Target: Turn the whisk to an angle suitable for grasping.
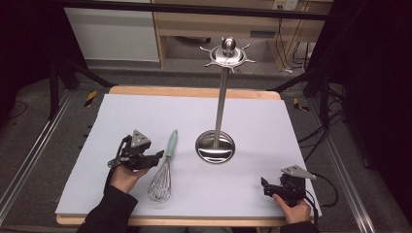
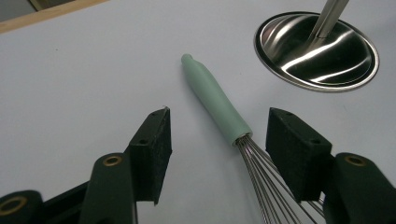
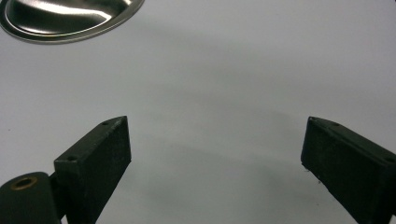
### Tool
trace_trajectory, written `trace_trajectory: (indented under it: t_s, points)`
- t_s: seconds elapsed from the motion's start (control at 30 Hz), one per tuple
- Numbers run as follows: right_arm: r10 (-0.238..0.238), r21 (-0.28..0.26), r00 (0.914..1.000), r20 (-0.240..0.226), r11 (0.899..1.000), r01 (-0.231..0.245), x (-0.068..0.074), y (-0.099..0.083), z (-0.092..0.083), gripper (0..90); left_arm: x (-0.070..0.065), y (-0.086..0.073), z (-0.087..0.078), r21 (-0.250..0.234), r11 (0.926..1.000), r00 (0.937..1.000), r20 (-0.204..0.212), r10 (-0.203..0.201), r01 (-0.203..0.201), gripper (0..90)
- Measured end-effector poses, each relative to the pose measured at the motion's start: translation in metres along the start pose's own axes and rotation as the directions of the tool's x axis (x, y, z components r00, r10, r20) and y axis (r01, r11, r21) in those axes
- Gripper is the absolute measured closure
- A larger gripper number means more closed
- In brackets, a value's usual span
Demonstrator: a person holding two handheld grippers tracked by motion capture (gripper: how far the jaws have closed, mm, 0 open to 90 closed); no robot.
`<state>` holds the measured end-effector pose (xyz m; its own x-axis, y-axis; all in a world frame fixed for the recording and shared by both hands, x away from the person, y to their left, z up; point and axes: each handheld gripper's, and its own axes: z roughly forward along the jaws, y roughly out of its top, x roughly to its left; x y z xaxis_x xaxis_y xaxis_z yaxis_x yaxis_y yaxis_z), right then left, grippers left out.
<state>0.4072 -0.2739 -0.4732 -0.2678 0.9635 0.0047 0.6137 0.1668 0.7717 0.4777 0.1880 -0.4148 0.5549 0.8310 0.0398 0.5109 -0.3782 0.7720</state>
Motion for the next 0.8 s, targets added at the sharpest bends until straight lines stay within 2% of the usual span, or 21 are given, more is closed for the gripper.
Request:
trace_trajectory:
  t_s: [0.2, 0.3, 0.33, 0.47, 0.63, 0.8]
  points:
    - [-0.006, 0.01, 1.0, -0.003, 1.0, 0.006, 0.0, 0.0, 0.001, 8.8, -0.002, 0.006, 0.009, 0.036, 0.9993, 0.9999, 0.008, 0.012, -0.012, 43.7]
    - [-0.002, 0.009, 1.0, -0.007, 1.0, 0.002, 0.0, 0.0, 0.001, 8.8, -0.004, 0.01, 0.014, 0.064, 0.9974, 0.9995, 0.006, 0.032, -0.032, 46.2]
    - [0.0, 0.01, 1.0, -0.008, 1.0, 0.001, 0.0, 0.0, 0.001, 8.8, -0.005, 0.012, 0.017, 0.085, 0.9951, 0.9987, 0.003, 0.051, -0.051, 47.3]
    - [-0.001, 0.01, 1.0, -0.009, 1.0, 0.001, 0.0, 0.0, 0.001, 8.8, -0.006, 0.016, 0.022, 0.102, 0.9936, 0.9988, 0.011, 0.048, -0.049, 48.7]
    - [-0.005, 0.012, 1.0, -0.008, 1.0, 0.005, 0.0, 0.0, 0.001, 8.8, -0.007, 0.019, 0.032, 0.148, 0.9866, 0.9976, 0.021, 0.065, -0.068, 51.6]
    - [-0.003, 0.014, 1.0, -0.009, 1.0, 0.003, 0.0, 0.0, 0.001, 8.7, -0.007, 0.021, 0.042, 0.17, 0.9842, 0.9984, 0.037, 0.042, -0.048, 51.7]
